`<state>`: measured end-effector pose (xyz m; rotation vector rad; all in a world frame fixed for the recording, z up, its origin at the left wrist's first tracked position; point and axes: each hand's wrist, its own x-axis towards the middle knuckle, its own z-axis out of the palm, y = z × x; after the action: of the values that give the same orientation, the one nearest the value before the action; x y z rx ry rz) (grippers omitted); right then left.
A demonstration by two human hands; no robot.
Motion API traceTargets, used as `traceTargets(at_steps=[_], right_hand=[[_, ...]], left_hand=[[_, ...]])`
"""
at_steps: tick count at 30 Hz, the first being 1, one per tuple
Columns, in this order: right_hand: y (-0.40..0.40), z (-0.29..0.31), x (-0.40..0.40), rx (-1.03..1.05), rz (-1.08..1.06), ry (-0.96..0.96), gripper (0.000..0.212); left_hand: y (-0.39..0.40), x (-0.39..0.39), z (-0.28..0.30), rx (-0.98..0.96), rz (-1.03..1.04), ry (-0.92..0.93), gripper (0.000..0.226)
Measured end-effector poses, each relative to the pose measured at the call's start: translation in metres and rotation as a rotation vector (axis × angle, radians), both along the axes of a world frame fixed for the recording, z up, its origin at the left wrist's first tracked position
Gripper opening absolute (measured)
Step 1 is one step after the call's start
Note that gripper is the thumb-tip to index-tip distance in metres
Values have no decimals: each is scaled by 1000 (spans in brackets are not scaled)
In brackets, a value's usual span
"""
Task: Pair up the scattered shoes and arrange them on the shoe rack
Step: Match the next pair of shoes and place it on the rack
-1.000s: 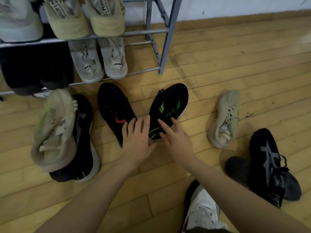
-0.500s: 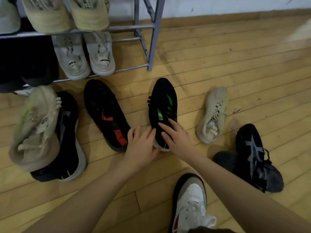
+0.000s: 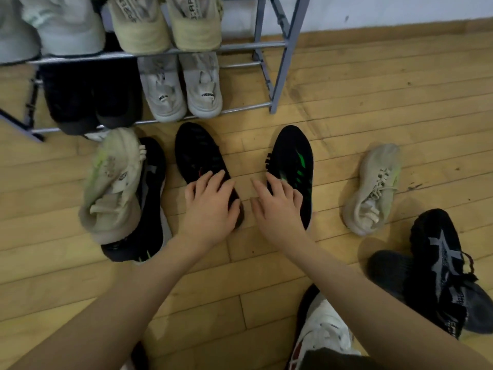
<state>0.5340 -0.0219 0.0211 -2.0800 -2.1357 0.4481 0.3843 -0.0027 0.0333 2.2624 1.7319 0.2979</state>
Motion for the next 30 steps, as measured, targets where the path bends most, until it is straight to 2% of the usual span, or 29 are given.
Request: traceTargets(at_steps=[7, 11, 14, 17, 22, 24, 27, 30], right_hand=[[27, 12, -82, -12, 239, 192, 43], [43, 18, -121, 31, 365, 175, 43], [54, 11, -143, 14, 371, 165, 44], [64, -2, -157, -46, 332, 165, 45], [49, -17, -166, -105, 298, 283, 47], [41, -21, -172, -120, 305, 289, 49], [34, -22, -186, -159, 271, 262, 52], [29, -22, -192, -195, 257, 234, 52]], left_hand=[[1, -92, 28, 156, 185, 149, 51], [-5, -139, 30, -32, 324, 273, 74], [-11, -158, 22, -197, 409, 266, 87], [-12, -166, 15, -176, 400, 171, 79], [-19, -185, 9, 41, 447, -131, 67], [-23, -195, 9, 108, 468, -177, 63], [-31, -208, 7, 166, 494, -98, 59], [-35, -217, -1, 85, 494, 124, 63]])
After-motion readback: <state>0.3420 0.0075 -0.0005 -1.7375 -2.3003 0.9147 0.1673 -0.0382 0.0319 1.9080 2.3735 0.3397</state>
